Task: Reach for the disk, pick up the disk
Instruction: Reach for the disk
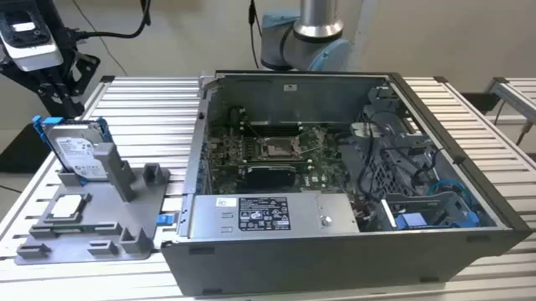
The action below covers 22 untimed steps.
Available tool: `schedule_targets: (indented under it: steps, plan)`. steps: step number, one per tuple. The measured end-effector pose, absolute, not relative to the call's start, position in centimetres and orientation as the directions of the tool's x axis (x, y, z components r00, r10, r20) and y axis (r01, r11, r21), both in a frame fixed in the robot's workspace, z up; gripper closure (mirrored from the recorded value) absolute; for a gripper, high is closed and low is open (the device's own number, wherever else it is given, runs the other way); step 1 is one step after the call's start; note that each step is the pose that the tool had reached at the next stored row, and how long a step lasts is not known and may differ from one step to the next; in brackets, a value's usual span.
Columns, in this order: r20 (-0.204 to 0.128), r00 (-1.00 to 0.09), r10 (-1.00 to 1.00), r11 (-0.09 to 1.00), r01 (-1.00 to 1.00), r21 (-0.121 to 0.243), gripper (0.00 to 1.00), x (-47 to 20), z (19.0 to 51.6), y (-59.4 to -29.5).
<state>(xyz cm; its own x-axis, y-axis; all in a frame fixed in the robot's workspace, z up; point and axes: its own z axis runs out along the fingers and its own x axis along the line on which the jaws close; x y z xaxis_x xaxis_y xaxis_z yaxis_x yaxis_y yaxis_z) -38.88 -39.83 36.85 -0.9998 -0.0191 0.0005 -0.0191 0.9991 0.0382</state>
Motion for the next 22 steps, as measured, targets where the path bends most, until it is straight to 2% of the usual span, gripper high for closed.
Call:
schedule_targets:
  steps: [14, 22]
  plan:
    - [0.001, -1.000, -0.019, 0.999, -0.019, 0.038, 1.00, -38.9, 36.8, -39.6]
    - [0.001, -1.000, -0.019, 0.999, -0.019, 0.038, 1.00, -39.7, 36.6, -37.7]
